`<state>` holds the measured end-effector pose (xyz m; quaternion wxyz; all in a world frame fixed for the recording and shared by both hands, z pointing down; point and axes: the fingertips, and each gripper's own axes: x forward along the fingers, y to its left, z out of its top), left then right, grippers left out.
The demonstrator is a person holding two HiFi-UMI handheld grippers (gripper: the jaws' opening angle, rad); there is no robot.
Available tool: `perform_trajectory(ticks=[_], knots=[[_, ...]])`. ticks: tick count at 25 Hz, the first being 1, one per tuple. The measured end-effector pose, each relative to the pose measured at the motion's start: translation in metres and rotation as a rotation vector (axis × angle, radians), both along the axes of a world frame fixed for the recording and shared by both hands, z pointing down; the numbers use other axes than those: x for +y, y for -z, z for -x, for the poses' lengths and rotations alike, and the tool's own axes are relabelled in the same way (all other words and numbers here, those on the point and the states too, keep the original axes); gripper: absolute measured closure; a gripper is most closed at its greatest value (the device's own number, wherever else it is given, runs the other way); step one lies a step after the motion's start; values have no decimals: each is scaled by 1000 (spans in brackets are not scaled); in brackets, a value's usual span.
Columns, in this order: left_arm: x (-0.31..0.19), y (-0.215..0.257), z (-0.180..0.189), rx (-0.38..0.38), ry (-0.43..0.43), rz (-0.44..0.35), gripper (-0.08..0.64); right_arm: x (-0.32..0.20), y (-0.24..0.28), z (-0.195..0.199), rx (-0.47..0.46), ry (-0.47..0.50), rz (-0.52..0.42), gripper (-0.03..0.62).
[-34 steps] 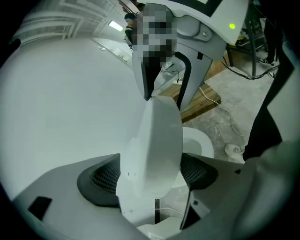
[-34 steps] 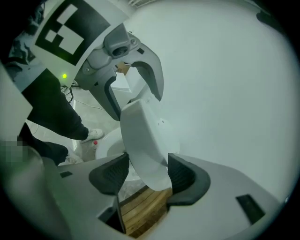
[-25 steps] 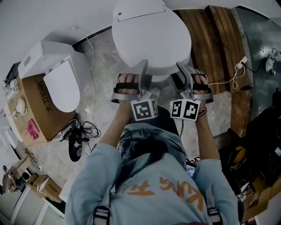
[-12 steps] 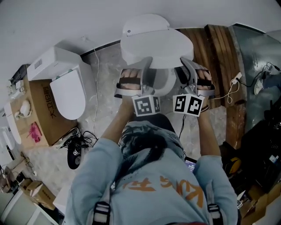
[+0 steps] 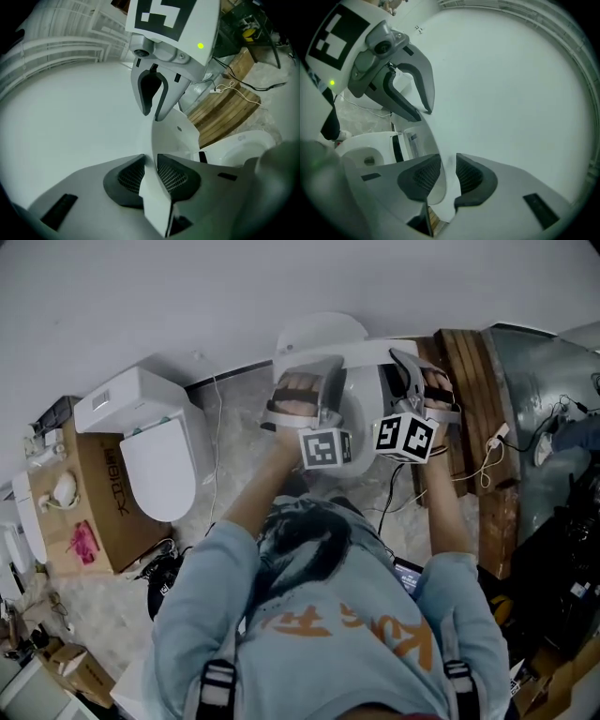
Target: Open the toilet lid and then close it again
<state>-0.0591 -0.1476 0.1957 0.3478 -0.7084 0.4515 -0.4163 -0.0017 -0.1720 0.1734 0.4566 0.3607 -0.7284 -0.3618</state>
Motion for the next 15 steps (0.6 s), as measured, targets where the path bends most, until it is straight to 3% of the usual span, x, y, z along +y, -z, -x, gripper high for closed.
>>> perform_trajectory(ticks=[6,15], knots=[[-53,19,20,70,-49,-36,457,-66,18,30,-36,-76,-41,483],[-146,36,53,130,24,-9,474,-160,34,64,-108,-102,-43,517]])
